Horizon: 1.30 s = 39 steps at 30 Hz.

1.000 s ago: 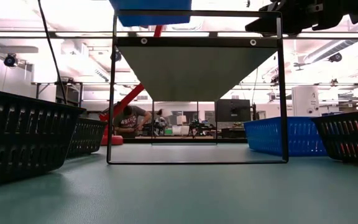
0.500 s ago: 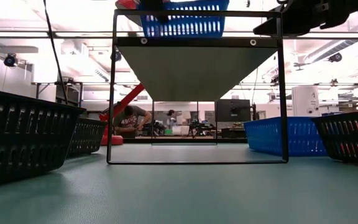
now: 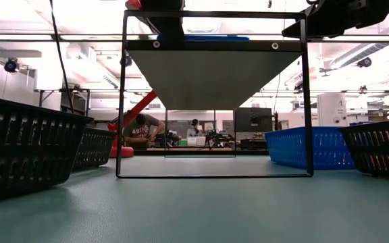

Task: Stack baskets on shelf by color
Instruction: Put the left blue bin on the shelf, then adjust the bins on the shelf

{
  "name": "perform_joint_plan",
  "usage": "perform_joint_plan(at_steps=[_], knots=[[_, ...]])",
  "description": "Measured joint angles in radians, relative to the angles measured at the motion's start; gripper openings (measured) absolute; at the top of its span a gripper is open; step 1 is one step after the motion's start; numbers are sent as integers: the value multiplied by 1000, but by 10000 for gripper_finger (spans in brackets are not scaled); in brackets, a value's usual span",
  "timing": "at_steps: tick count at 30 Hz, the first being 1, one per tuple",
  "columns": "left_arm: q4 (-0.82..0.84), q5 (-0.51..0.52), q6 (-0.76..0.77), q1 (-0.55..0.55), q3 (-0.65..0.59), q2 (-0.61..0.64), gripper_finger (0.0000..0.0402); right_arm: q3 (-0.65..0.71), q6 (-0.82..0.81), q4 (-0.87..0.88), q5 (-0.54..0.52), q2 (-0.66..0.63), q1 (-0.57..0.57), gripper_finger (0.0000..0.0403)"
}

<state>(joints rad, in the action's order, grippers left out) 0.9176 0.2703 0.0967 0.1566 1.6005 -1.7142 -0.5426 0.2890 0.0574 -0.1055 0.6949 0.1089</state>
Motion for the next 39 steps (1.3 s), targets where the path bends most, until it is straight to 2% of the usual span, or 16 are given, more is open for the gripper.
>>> perform_joint_plan(at_steps=[24,27,35,39], knots=[[-20,-2,-3,-5,2,0,5,2,-1,9,0,0,0,9],[-20,-4,-2,-7,2,0,29,2,-2,13,0,0,0,9],[-16,-4,-7,-8,7,6,127,2,-9,13,0,0,0,9],[-6,-4,-9,-6,16,29,157,2,-16,13,0,0,0,9]])
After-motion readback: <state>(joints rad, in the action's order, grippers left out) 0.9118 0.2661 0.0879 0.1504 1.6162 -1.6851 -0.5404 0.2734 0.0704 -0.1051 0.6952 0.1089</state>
